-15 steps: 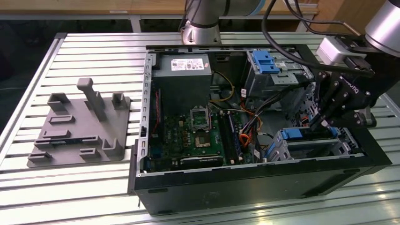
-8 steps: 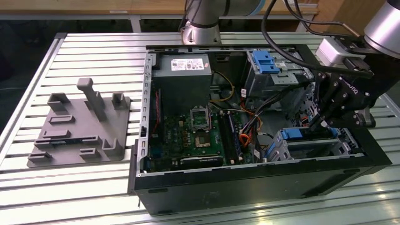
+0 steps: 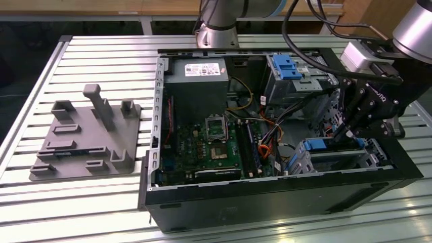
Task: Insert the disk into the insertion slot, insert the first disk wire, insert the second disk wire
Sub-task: 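Insert the second disk wire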
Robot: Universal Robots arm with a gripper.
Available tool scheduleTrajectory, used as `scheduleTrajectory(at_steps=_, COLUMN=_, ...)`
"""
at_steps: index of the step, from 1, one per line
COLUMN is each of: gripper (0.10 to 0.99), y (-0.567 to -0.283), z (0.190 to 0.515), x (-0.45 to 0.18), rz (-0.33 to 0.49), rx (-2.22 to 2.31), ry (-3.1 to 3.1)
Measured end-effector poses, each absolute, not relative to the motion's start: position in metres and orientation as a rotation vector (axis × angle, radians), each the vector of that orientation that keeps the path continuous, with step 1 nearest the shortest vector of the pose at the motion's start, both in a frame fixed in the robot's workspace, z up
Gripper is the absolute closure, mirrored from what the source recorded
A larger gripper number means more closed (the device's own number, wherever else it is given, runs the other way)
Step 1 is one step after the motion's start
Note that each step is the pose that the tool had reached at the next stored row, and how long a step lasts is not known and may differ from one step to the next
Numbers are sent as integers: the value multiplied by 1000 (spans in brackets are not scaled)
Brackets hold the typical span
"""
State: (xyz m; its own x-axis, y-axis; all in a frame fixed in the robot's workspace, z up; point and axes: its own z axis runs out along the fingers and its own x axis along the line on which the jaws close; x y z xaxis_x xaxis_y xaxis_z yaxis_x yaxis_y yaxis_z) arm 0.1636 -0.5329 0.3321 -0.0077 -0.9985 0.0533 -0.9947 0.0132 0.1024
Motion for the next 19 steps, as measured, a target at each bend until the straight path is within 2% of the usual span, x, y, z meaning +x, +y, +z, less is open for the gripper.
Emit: scheduleTrajectory(at_steps=19, gripper=945, y=-529, z=339, x=164, rz=-54, rx=2132, ry=-2155)
